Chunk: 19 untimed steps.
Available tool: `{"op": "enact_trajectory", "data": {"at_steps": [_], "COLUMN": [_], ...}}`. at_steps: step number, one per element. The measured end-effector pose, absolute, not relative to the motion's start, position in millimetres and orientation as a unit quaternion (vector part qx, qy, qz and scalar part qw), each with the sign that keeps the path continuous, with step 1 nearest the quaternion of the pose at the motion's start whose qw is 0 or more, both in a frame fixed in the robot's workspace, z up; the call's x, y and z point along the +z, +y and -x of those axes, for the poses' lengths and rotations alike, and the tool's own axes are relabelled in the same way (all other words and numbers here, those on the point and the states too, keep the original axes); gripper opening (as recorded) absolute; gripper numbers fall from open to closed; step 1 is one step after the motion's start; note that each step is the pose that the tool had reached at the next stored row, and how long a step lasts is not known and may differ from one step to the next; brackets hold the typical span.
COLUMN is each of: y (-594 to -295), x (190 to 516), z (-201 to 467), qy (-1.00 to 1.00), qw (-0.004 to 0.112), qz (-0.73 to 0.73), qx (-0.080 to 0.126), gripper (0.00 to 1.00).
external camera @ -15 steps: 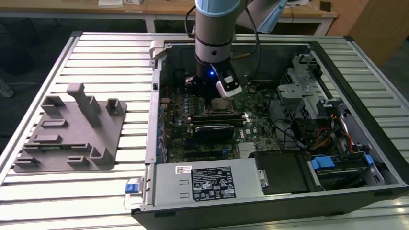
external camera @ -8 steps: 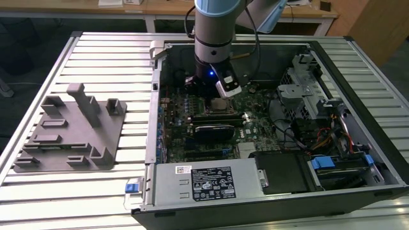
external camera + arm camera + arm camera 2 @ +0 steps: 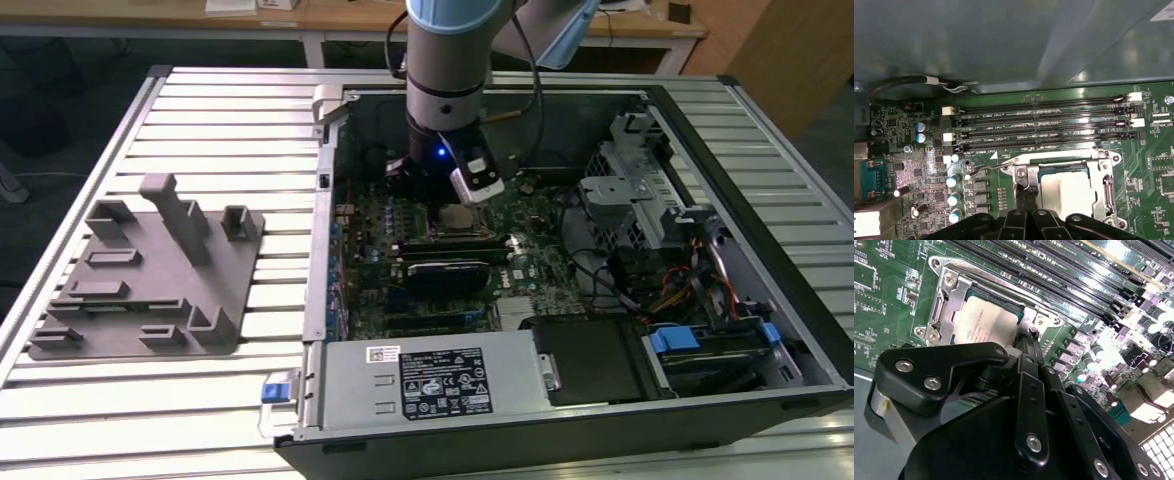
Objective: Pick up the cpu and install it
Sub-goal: 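Close the cpu cover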
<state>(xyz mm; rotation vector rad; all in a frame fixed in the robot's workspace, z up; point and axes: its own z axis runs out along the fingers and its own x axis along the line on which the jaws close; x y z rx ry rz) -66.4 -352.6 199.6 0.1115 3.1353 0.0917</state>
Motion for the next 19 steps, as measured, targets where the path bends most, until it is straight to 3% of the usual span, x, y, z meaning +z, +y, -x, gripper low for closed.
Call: {"op": "enact_trajectory", "data": {"at_steps": [19], "y": [-352.6], "x": [226.9], "z": [66.3], "qy": [0.999], "qw": [0.004], "qz": [-0.035], "qx": [0.029], "gripper": [0.11]}}
